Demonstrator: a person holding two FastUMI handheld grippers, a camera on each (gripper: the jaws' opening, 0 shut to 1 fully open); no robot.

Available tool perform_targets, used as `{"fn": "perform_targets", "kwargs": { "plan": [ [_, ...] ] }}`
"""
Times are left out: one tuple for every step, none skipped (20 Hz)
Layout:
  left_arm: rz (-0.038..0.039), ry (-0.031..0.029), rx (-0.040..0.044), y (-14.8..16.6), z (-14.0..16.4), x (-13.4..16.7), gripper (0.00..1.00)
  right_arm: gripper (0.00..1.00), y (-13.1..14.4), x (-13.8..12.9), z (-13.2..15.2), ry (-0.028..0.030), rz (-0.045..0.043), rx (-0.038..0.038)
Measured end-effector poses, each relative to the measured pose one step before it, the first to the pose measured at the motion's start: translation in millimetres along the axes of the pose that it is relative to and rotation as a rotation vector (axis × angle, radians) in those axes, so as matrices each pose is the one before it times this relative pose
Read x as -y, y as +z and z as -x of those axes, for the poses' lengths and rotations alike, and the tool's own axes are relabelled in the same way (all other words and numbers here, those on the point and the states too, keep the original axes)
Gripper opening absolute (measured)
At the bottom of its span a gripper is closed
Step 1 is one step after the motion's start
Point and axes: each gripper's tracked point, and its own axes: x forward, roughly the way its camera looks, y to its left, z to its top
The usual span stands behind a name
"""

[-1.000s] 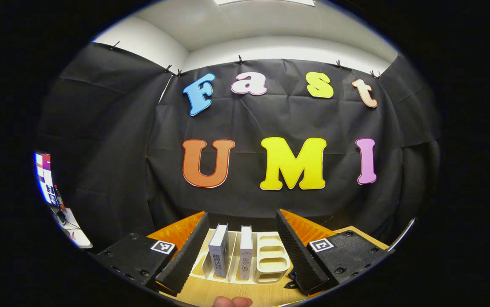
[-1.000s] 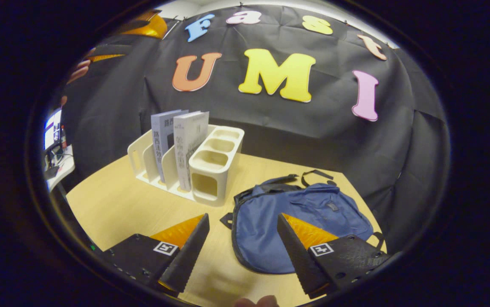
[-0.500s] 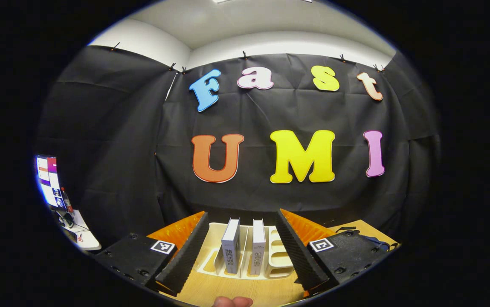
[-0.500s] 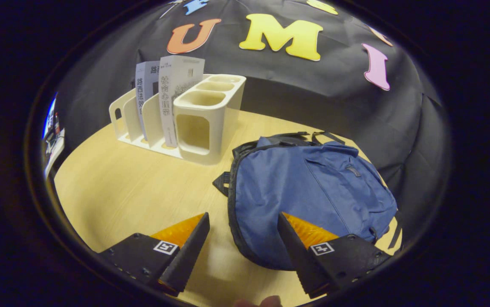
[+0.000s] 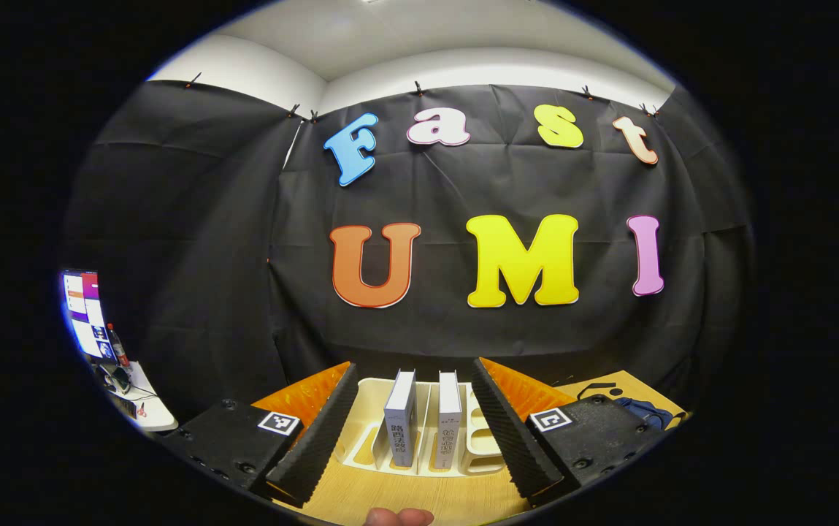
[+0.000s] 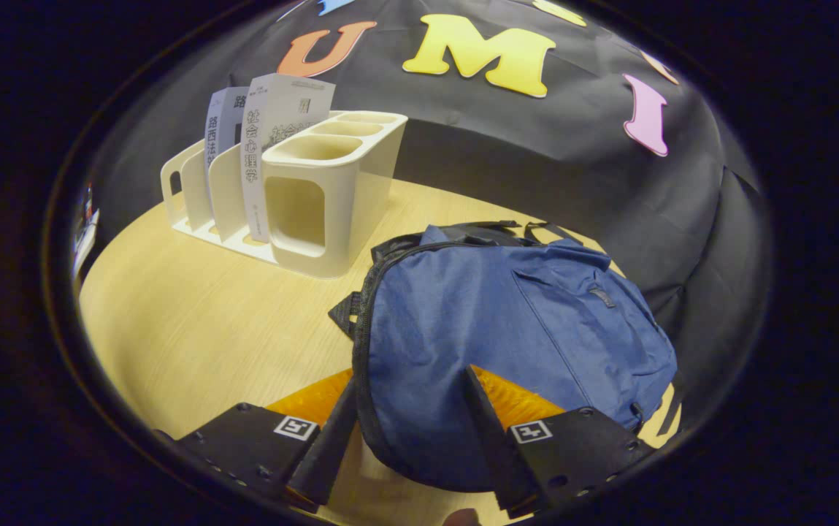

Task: Open the schoolbag, grab two books from the bookshelf and put them into the schoolbag.

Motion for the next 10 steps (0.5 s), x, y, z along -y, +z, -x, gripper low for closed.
{"fn": "perform_targets", "kwargs": {
  "plan": [
    [0.00196, 0.00173, 0.00037, 0.00, -0.78, 0.00, 0.98, 0.82, 0.52, -1.76, 1.69, 0.01384, -0.00312, -0.00411],
    [-0.00010, 0.00123, 0.00090, 0.77, -0.33, -0.82, 0.98, 0.67, 2.91, 0.88, 2.69, 0.00198, -0.00400, -0.00011],
    [0.00033, 0.00246, 0.00011, -0.64, -1.81, -0.56, 0.98, 0.57, 3.42, -2.60, 0.17, 0.02100, -0.01060, 0.00206],
    [0.00324, 0.00123, -0.00094, -0.01, -0.40, -0.23, 0.98, 0.39, 2.98, -1.78, 2.77, 0.01260, -0.01063, -0.00232],
    [0.00489, 0.00295, -0.00257, -1.21, -1.38, -1.34, 0.98, 0.22, -0.24, -0.13, 0.53, 0.01028, -0.00527, -0.00790],
    [0.00372, 0.00284, -0.00330, -1.29, -0.20, -1.63, 0.98, 0.05, 0.59, -2.28, 4.05, 0.02456, -0.01252, -0.02052],
    [0.00079, 0.00554, -0.00258, -2.52, -0.52, -2.39, 0.98, 0.00, 1.17, 0.11, 2.10, 0.02173, -0.01550, -0.00496],
    [-0.00270, 0.00095, -0.00361, -0.24, -0.72, -1.78, 0.98, 0.00, 2.60, 0.91, 5.73, 0.01720, -0.01481, -0.00438],
    [-0.00626, 0.00131, -0.00156, -2.51, -1.44, -2.93, 0.98, 0.00, 5.93, 2.48, 7.00, 0.01162, -0.01504, 0.00569],
    [-0.01208, 0.00227, -0.00454, -1.02, -1.68, -3.58, 0.98, 0.00, 10.91, 3.09, 10.98, 0.00712, -0.01327, 0.01839]
  ]
}}
